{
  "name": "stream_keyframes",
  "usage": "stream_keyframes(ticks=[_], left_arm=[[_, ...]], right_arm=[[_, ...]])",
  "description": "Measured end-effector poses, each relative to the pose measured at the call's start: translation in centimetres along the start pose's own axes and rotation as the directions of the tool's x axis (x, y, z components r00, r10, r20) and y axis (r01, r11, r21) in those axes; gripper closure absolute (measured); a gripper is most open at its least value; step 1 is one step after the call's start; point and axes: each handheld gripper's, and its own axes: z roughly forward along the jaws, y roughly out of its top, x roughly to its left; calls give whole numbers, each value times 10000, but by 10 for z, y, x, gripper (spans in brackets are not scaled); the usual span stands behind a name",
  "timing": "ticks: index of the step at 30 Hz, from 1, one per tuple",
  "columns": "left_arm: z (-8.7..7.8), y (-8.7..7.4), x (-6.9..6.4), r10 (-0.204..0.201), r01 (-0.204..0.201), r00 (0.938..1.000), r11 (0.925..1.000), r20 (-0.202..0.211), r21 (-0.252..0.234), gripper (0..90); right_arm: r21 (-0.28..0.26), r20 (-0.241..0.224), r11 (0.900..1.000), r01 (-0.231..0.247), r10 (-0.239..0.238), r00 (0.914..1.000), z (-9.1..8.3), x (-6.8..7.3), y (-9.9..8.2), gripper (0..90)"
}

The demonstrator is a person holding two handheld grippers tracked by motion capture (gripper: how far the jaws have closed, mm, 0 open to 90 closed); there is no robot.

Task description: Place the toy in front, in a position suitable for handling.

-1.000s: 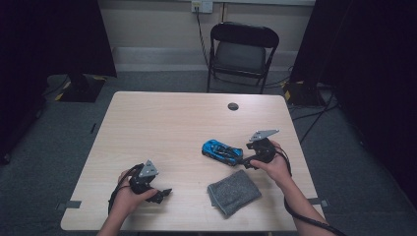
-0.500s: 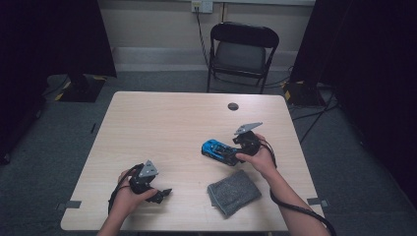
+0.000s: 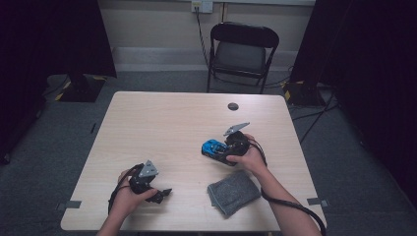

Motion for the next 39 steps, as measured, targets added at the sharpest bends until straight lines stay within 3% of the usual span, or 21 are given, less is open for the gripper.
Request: stream_keyframes(ticks=[10,13,15,18,25,30,34,39], left_arm=[[0,0,0,0,0,10000,10000,1,1,5],[0,0,0,2,-2,10000,10000,0,0,5],[0,0,0,4,-4,10000,10000,-1,0,5],[0,0,0,2,-2,10000,10000,2,1,5],[0,0,0,0,0,10000,10000,0,-1,5],[0,0,0,2,-2,10000,10000,1,2,5],[0,0,0,3,-3,10000,10000,0,3,5],[0,0,0,2,-2,10000,10000,1,4,5]], right_arm=[[178,116,9998,10,-12,9999,6,3,-2,134],[277,313,9990,358,-367,9988,6,4,-2,135],[223,237,9995,215,-221,9995,5,3,-3,136],[436,310,9983,390,-403,9987,5,2,-5,138],[301,392,9990,326,-337,9987,3,-1,-11,156],[360,606,9973,640,-661,9960,5,0,-12,167],[165,611,9979,626,-635,9961,4,2,-13,215],[546,581,9967,606,-638,9963,3,4,-8,250]])
